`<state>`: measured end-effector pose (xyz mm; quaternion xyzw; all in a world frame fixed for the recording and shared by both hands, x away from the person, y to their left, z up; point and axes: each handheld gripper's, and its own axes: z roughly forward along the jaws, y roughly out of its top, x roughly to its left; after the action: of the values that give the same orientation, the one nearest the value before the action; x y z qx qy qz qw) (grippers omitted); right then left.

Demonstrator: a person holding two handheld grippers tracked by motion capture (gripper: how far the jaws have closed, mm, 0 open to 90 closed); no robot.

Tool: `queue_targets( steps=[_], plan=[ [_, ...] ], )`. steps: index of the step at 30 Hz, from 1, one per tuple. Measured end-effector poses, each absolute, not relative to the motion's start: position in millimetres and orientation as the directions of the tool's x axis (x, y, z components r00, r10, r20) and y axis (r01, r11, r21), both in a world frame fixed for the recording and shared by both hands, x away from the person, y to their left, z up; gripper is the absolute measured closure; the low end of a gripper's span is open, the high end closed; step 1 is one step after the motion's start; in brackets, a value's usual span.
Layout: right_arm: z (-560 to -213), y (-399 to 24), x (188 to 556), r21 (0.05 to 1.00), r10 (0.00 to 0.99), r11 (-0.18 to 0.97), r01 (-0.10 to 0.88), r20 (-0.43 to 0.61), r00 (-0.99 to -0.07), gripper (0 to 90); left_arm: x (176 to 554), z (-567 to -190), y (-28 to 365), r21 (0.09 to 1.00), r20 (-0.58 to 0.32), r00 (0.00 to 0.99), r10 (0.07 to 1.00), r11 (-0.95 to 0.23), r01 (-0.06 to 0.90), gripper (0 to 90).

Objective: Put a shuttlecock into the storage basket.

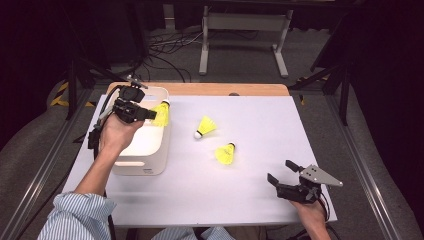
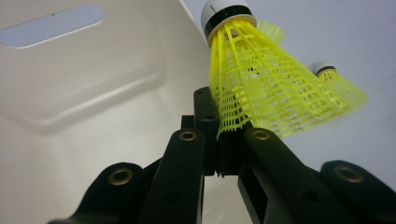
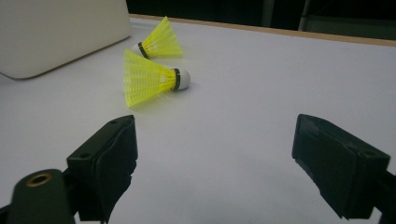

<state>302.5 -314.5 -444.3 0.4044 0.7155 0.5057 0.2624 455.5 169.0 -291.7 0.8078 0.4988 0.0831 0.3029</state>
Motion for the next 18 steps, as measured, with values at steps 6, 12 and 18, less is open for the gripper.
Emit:
queue_targets(
  steps=[6, 12, 18],
  plan=[
    [-444, -315, 303, 0.936, 0.844, 0.163, 0.313, 0.032, -0.536, 14.5, 461, -296, 174, 0.561, -0.167, 0.468, 0.868, -0.307, 0.769, 89.4],
    [-444, -314, 302, 0.935, 0.843, 0.164, 0.314, 0.032, -0.537, 14.5, 465, -302, 176, 0.549, -0.167, 0.452, 0.876, -0.298, 0.781, 89.3],
    [-444, -314, 302, 0.936, 0.843, 0.162, 0.314, 0.034, -0.537, 14.5, 472, -308, 177, 0.528, -0.157, 0.435, 0.887, -0.296, 0.796, 89.3]
  ],
)
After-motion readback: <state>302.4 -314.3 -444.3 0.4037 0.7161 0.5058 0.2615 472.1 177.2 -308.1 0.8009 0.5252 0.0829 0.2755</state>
